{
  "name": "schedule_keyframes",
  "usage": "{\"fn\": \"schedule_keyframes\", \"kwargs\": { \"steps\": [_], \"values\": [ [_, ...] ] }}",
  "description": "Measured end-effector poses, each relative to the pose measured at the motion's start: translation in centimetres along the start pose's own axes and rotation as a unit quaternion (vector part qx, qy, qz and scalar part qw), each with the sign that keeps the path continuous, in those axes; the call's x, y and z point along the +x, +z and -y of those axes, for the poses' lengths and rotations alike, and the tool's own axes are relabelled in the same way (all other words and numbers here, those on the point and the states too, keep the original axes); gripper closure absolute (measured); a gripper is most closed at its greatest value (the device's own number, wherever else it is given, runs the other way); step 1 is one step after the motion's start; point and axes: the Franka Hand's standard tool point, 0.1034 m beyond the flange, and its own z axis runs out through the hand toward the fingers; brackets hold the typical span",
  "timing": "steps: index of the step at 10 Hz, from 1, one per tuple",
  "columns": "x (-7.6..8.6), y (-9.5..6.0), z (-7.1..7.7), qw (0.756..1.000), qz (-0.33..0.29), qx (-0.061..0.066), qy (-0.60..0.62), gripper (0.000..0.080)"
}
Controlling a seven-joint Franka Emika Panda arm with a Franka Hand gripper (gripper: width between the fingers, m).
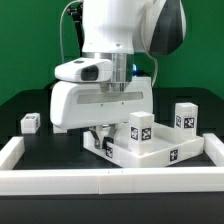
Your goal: Assemble square table
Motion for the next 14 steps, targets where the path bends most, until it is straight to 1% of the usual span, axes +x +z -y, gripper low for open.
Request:
{"fn": "schedule_keyframes", "kwargs": {
  "steps": [2,3,4,6,7,10,11,12,13,14],
  "values": [
    [1.2,-0.3,-0.1,0.997,0.001,-0.007,-0.08,0.0735],
    [1.7,-0.3,-0.1,0.989,0.006,-0.011,-0.148,0.0735],
    [1.6,-0.3,-0.2,0.988,0.007,-0.012,-0.157,0.0735],
    [1.3,-0.3,-0.4,0.969,0.014,-0.014,-0.247,0.0735],
    [1.2,-0.3,-0.5,0.966,0.016,-0.015,-0.259,0.0735],
    [1.0,-0.2,-0.7,0.937,0.024,-0.017,-0.348,0.0735],
    [1.2,-0.3,-0.6,0.914,0.03,-0.017,-0.404,0.0735],
    [1.7,-0.4,-0.4,0.901,0.035,-0.012,-0.433,0.0736],
    [2.4,-0.5,-0.2,0.875,0.042,-0.011,-0.482,0.0736],
    [3.2,-0.6,0.1,0.858,0.049,-0.006,-0.511,0.0736]
  ]
}}
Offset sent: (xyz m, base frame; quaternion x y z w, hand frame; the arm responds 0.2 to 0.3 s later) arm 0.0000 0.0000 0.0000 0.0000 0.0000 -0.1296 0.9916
